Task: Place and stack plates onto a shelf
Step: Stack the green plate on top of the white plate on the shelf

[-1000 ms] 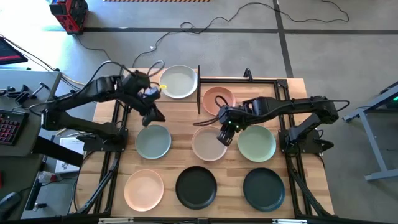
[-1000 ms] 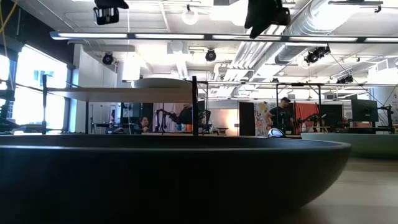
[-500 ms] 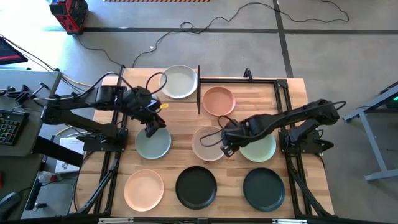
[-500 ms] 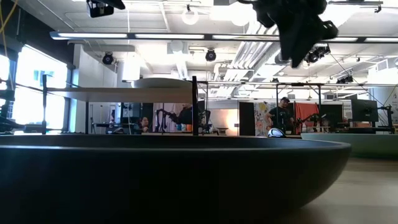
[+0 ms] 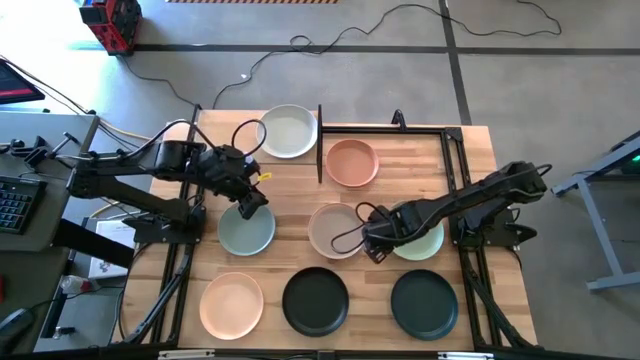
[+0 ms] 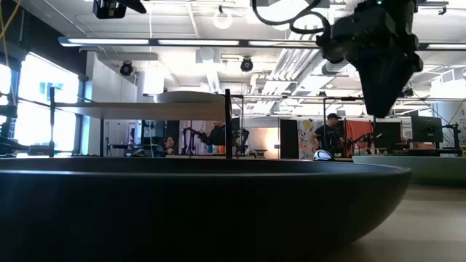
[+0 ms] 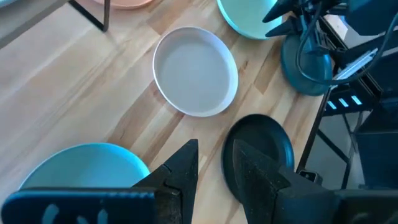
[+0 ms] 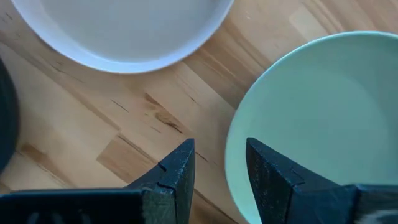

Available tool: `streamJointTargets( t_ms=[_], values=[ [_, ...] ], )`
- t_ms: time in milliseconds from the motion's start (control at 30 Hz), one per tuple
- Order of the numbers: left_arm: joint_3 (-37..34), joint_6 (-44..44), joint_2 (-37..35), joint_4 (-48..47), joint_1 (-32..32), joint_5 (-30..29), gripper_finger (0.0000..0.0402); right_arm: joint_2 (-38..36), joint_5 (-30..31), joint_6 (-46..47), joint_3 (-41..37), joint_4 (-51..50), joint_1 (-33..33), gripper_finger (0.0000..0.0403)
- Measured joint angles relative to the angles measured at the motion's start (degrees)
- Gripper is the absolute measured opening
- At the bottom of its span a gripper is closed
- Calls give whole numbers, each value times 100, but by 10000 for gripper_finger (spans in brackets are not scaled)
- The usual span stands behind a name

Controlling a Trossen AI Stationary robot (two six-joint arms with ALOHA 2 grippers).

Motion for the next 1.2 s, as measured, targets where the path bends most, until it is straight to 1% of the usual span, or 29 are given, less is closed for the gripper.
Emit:
streamJointTargets(
  t_ms=[133, 333, 433, 600, 767, 967, 1200],
  values=[
    [3, 9, 114, -13, -13, 0, 90, 0, 0, 55, -194, 80, 0, 122],
    [2, 11, 384, -42, -13, 0, 90, -2, -161, 63, -597, 645, -2, 122],
    [2, 9, 517, -46, -13, 4, 90, -4, -160, 84, -737, 686, -2, 121],
    [2, 15, 727, -50, -13, 46, 90, -2, -249, 38, -1010, 878, -3, 109],
    [2, 66, 855, -50, -11, 49, 90, -2, -273, -54, -1060, 1140, -2, 93],
    [2, 68, 896, -50, -11, 55, 90, 6, -254, -67, -1060, 1191, -2, 92],
    [2, 63, 898, -50, -11, 57, 90, 369, -289, -66, -1060, 1160, -9, 92]
  ],
)
